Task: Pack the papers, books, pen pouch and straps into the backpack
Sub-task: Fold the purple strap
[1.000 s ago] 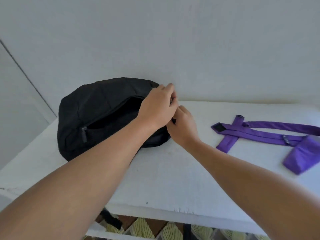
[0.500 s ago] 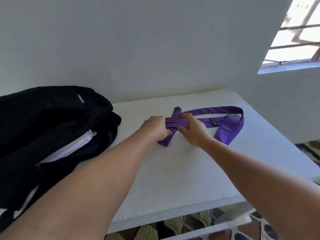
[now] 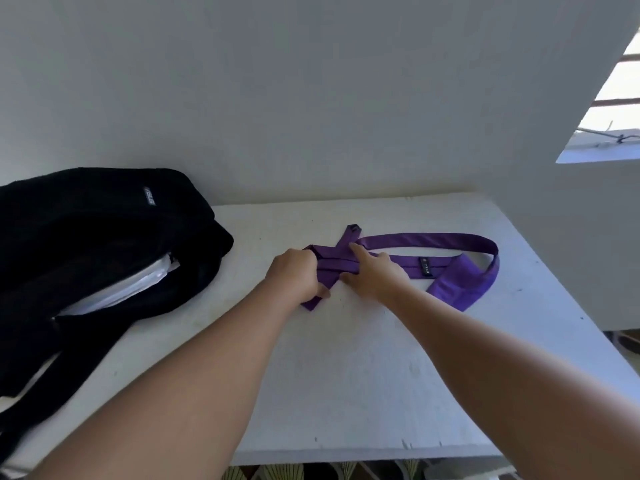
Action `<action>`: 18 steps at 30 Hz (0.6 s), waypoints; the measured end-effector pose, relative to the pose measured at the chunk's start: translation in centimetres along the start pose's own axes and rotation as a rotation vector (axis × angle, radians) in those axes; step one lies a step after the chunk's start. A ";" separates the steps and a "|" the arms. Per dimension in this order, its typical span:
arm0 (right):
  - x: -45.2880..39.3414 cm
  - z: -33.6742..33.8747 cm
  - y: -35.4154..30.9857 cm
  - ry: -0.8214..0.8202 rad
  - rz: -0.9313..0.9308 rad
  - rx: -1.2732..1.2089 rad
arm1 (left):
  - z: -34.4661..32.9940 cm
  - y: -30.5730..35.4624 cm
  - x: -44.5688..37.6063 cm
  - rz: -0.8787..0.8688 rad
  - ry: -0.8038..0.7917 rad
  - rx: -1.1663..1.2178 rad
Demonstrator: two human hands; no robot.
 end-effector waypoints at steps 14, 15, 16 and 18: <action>0.8 1.1 0.9 0.231 -0.159 -0.469 | 1.2 -4.5 -0.6 -0.022 0.060 -0.034; 0.7 1.1 0.9 0.268 -0.163 -0.514 | 1.9 -5.2 -0.8 -0.001 0.005 -0.098; 0.6 1.1 0.7 0.310 -0.169 -0.555 | 2.4 -5.8 -1.2 0.024 -0.051 -0.149; 0.4 1.2 0.0 0.391 -0.190 -0.596 | 3.6 -6.2 -1.4 0.041 -0.149 -0.099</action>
Point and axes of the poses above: each hand's wrist, its own x-axis away from the middle knuckle, its own z-axis out of the back of the hand, y = z × x, the point moved 1 cm from there along -x, towards the middle knuckle, and after that the axes turned 14 degrees about z, right-handed, at the moved point
